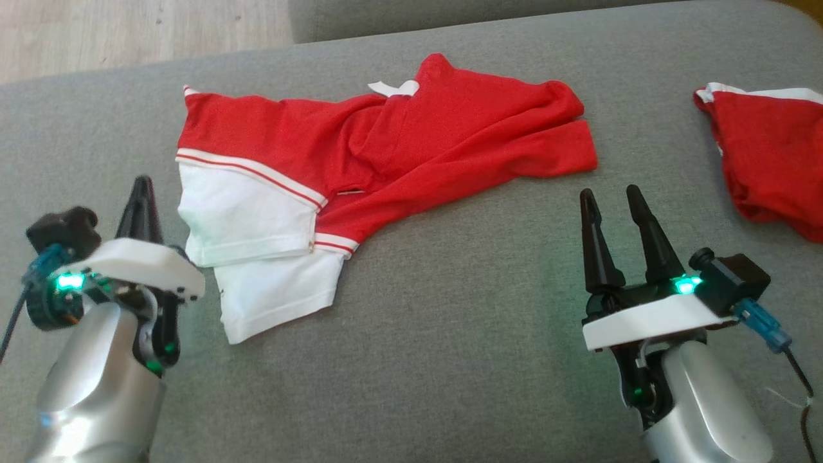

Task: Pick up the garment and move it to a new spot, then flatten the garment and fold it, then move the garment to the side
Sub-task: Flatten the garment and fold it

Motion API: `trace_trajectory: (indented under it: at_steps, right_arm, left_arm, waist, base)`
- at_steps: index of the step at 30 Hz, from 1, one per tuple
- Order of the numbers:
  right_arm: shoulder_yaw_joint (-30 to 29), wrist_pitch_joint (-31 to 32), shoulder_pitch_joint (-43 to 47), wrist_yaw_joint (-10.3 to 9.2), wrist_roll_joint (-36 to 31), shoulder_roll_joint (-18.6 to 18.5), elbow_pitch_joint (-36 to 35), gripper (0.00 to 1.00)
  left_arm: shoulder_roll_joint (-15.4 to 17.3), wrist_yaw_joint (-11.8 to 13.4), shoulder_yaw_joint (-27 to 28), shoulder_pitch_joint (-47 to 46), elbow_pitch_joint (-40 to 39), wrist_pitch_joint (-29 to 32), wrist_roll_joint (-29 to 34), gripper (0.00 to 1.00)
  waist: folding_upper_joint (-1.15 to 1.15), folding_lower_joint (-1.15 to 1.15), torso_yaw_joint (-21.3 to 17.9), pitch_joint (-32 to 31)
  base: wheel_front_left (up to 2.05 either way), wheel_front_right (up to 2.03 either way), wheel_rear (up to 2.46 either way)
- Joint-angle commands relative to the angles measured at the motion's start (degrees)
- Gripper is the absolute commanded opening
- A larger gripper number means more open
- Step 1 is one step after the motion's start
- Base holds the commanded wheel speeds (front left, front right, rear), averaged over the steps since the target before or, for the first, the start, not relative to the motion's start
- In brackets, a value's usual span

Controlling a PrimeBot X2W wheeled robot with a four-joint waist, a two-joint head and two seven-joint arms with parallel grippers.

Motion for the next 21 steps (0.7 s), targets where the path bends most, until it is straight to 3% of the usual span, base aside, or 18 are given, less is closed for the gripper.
trace_trajectory:
  at_steps: [1,5,13,14,15,16,21]
  right_arm:
    - [1.6,-0.6,-0.8,-0.05,0.4,0.1,-1.7,1.00]
    - [1.6,-0.6,-0.6,-0.05,0.8,0.1,-2.4,1.00]
    - [1.4,-0.6,1.2,-0.05,0.3,0.1,-3.8,1.00]
    - [1.4,-0.6,1.5,-0.05,0.2,0.1,-3.9,1.00]
    - [1.4,-0.6,1.9,-0.05,0.1,0.1,-4.0,1.00]
    - [1.5,-0.6,2.3,-0.05,0.0,0.1,-4.0,1.00]
    - [2.2,-0.6,3.9,-0.05,-0.6,0.1,-4.1,1.00]
  left_arm:
    - [2.9,0.7,2.4,-0.7,-4.0,-0.7,0.1,0.00]
    - [3.4,0.5,2.5,0.7,-7.4,-2.0,0.3,0.00]
    - [3.7,2.5,1.8,8.5,-16.1,-8.1,3.2,0.00]
    - [3.4,2.7,1.6,9.9,-17.2,-8.7,3.5,0.17]
    - [3.2,2.9,1.3,11.2,-18.2,-9.2,4.1,0.47]
    - [2.8,3.4,1.2,12.6,-19.2,-9.7,4.7,0.96]
    - [0.6,5.0,0.2,19.1,-21.9,-10.7,7.8,1.00]
  waist:
    - [0.00,0.00,-0.4,-0.3]
    - [0.00,0.00,-0.6,-0.9]
    - [0.00,0.00,0.3,-4.4]
    - [0.00,0.00,0.5,-4.9]
    - [0.00,0.00,0.7,-5.4]
    - [0.00,0.00,1.0,-5.9]
    - [0.00,0.00,2.0,-7.6]
  base:
    - [0.00,0.00,0.00]
    - [0.00,0.00,0.00]
    - [0.00,0.00,0.00]
    - [0.00,0.00,0.00]
    - [0.00,0.00,0.00]
    - [0.00,0.00,0.00]
    - [0.00,0.00,0.00]
